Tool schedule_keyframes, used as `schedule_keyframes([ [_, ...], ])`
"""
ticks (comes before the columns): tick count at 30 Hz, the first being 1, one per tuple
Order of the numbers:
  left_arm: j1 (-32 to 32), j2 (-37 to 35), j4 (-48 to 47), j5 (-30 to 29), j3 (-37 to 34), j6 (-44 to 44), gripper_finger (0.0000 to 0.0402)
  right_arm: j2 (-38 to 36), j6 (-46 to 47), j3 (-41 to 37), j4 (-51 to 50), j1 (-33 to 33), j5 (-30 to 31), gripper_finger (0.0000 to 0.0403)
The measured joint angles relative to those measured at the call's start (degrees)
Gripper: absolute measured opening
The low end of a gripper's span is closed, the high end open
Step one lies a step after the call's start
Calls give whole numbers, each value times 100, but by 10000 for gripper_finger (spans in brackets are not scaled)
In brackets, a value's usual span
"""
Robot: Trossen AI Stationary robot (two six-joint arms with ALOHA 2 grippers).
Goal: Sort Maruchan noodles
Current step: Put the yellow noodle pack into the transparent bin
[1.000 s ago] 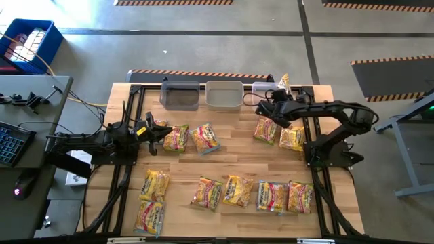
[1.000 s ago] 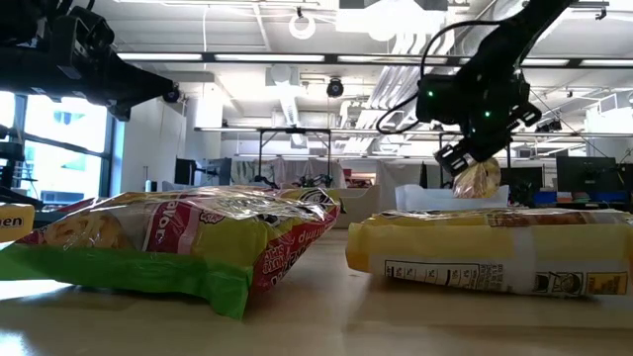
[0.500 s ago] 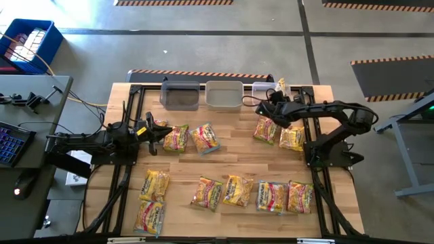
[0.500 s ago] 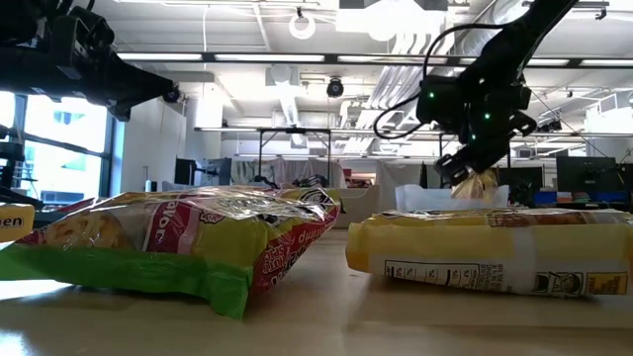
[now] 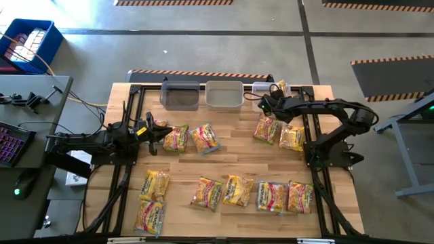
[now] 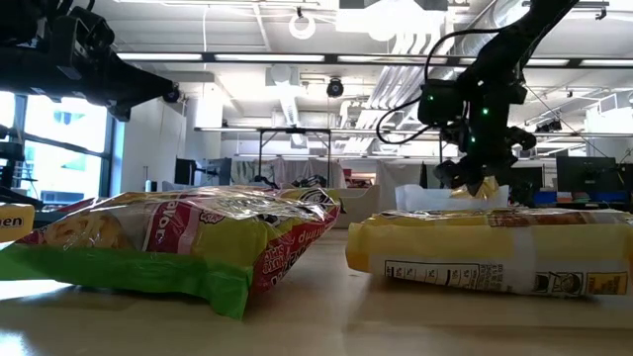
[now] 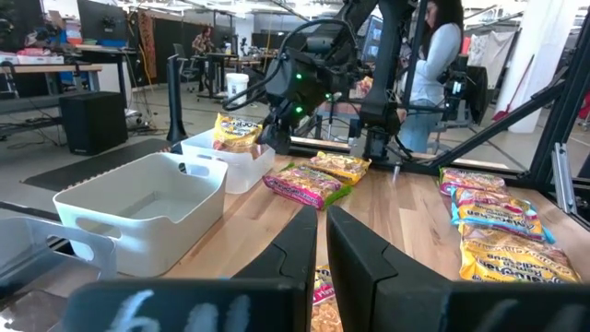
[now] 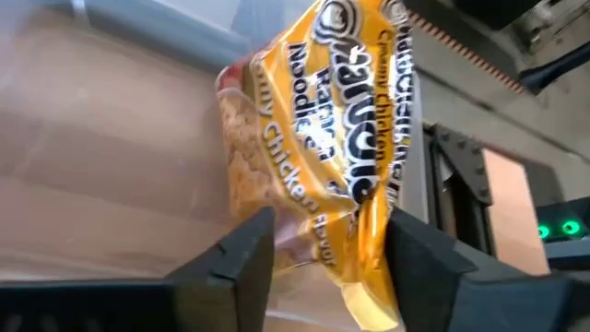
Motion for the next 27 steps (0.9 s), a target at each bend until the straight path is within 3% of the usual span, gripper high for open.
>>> schedule_keyframes([
  [7,2,0,2,0,0,0,19,2,-42,895,-956,-288,-675,196],
  [15,2,-1,-1,0,0,-7,19,2,-342,2092,-1777,-1377,-2462,197],
  [21,2,0,-2,2,0,-9,19,2,-909,2191,-1760,-2159,-3409,204],
  [27,2,0,19,0,0,-9,19,113,-1020,2102,-1670,-2338,-3925,252],
])
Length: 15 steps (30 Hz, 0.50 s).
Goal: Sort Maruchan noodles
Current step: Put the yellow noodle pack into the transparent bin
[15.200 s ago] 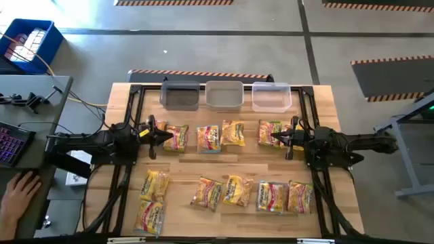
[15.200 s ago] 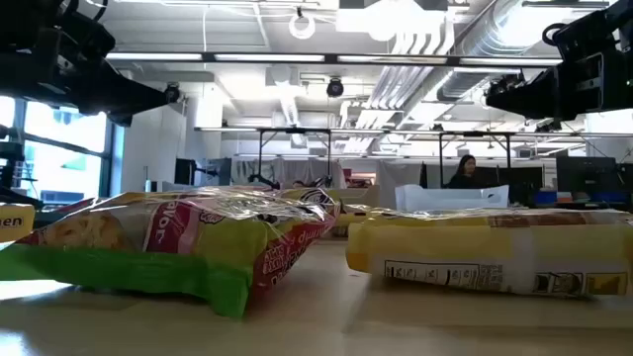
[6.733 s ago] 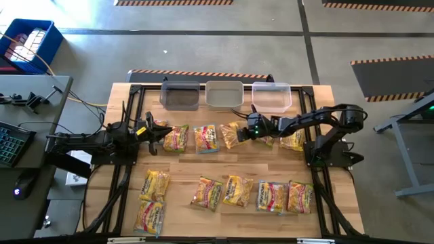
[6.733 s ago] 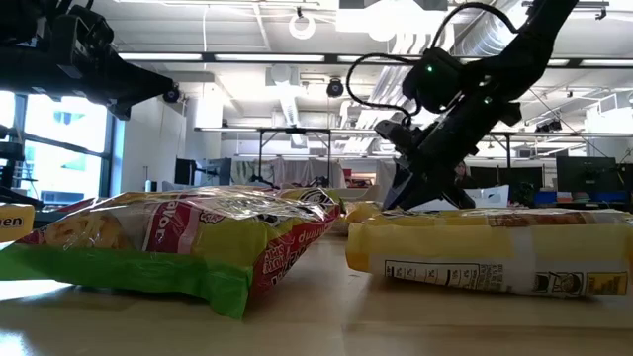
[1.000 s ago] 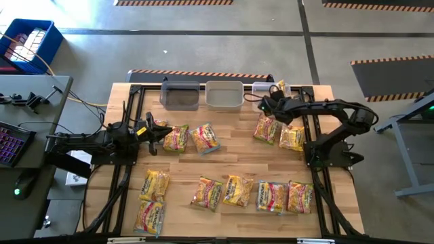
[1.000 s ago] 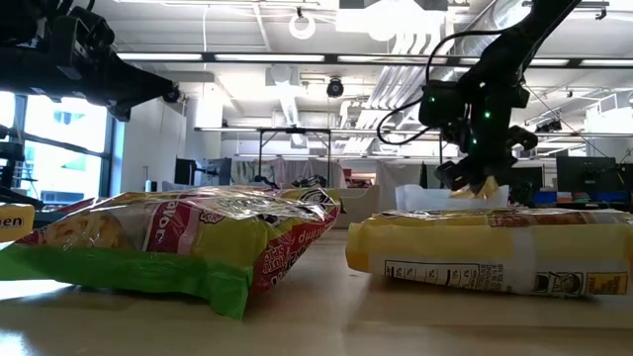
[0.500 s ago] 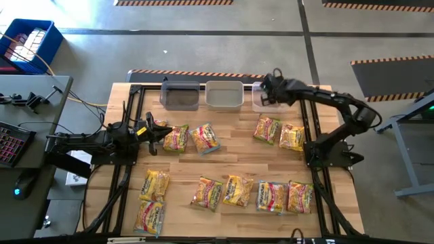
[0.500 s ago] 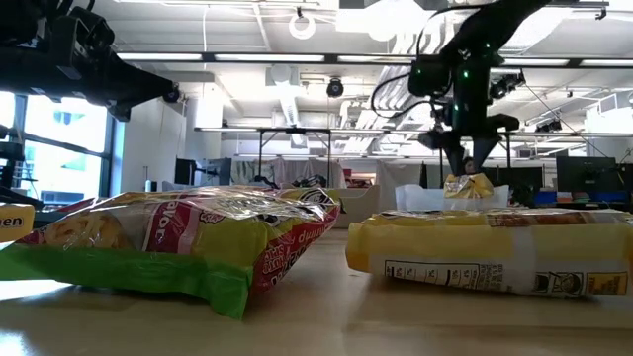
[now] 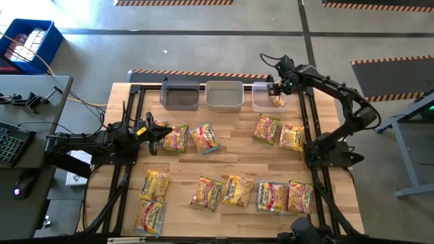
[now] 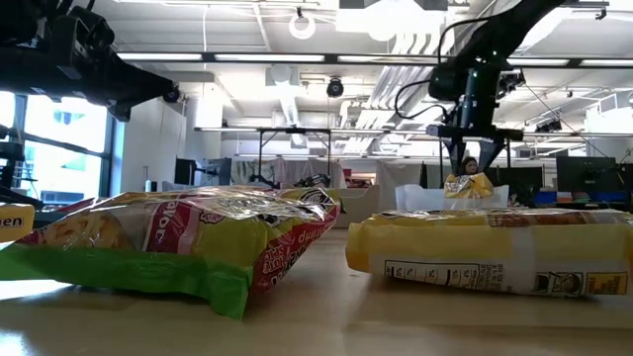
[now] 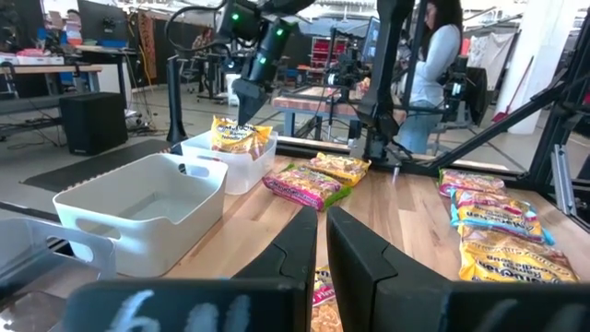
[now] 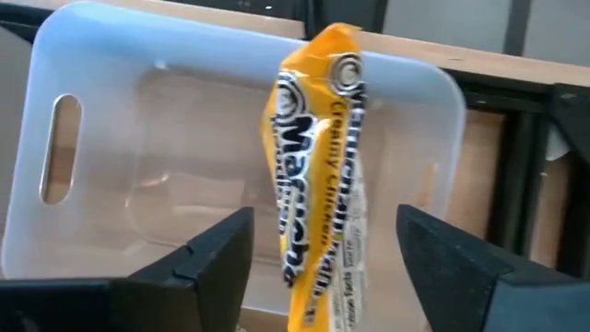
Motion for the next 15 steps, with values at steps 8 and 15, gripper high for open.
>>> schedule_keyframes([
  [8,-1,-2,2,1,0,-40,19,482,-326,-2,419,-51,-293,281],
  [15,-2,-2,2,0,0,-48,19,770,-471,-2,422,-101,-332,273],
])
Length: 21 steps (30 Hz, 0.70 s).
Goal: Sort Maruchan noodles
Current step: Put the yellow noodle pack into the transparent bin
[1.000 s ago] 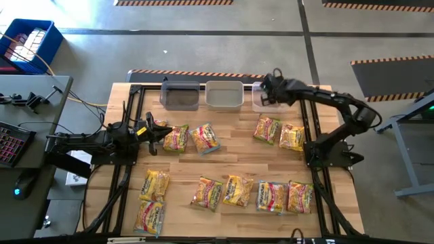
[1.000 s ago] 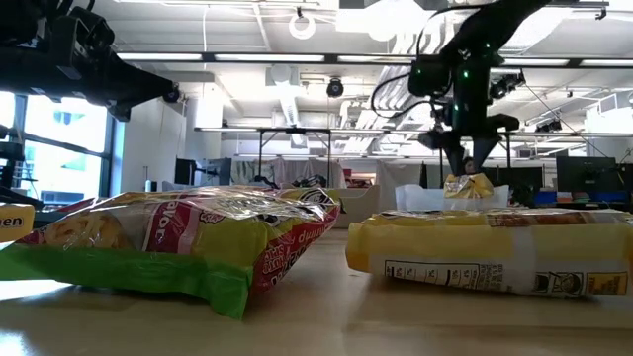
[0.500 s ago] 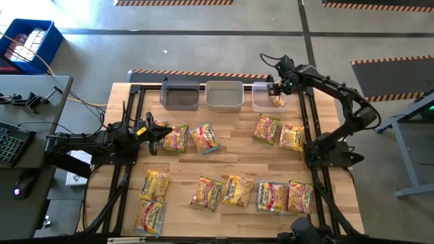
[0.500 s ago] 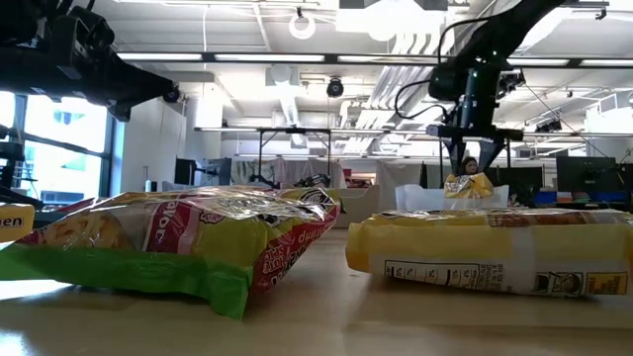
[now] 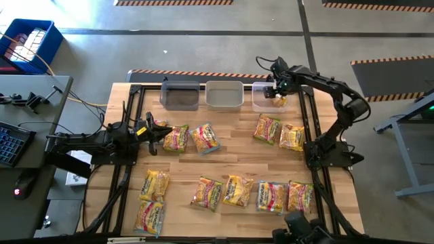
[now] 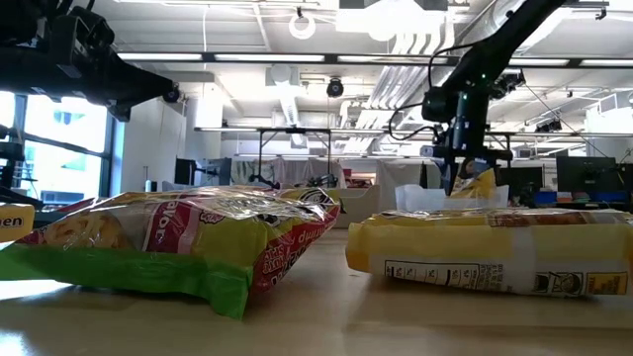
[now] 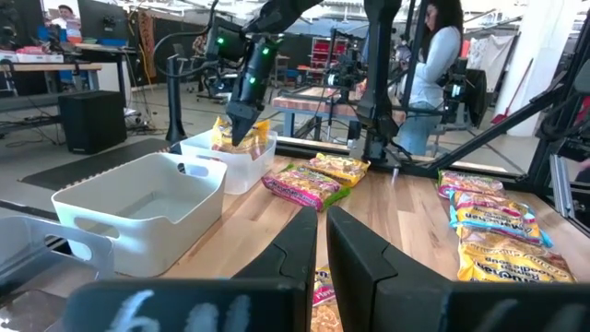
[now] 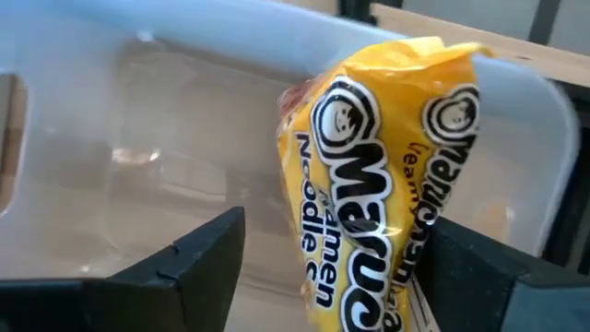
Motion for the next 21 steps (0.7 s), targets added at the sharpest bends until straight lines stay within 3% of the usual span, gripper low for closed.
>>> schedule_keyframes([
  [6,1,0,0,1,0,2,19,0,-92,0,-1,-1,-134,213],
  [18,2,0,0,2,0,2,19,0,-178,180,-214,-3,-69,23],
  [21,2,0,0,0,0,2,19,4,-63,435,-536,-3,-66,5],
])
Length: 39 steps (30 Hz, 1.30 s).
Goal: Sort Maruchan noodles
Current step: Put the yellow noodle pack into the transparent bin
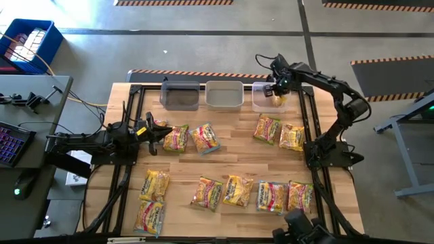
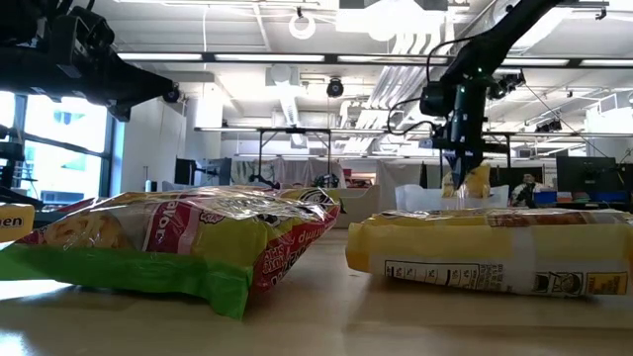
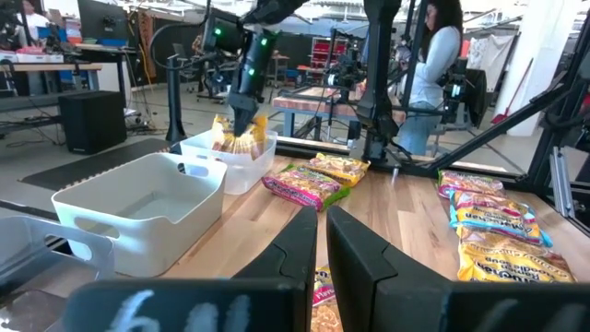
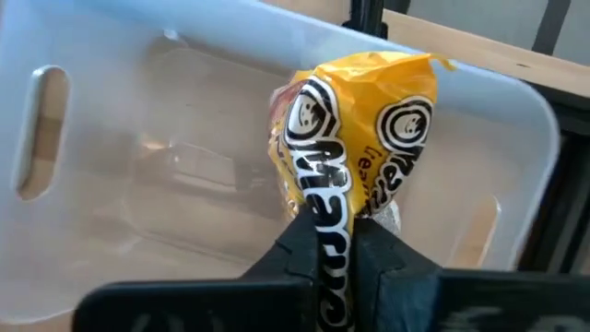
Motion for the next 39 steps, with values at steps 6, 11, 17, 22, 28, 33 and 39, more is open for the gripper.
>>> schedule_keyframes([
  [6,-1,0,0,2,0,-1,19,0,740,549,-890,11,458,2],
  [11,0,0,0,2,0,-89,19,-2,1329,632,-1220,9,690,2],
  [17,0,0,-11,2,0,-107,19,-2,1712,398,-1174,13,1093,1],
  [22,-2,0,-22,3,1,-152,19,-2,1836,349,-1060,66,1633,1],
  [28,-2,0,2,2,0,-151,19,-2,1820,349,-849,88,1646,1],
  [33,-2,1,2,2,2,-153,19,-2,1804,349,-848,90,1788,5],
  [39,0,0,2,2,2,-159,19,-2,1645,349,-843,90,1831,5],
])
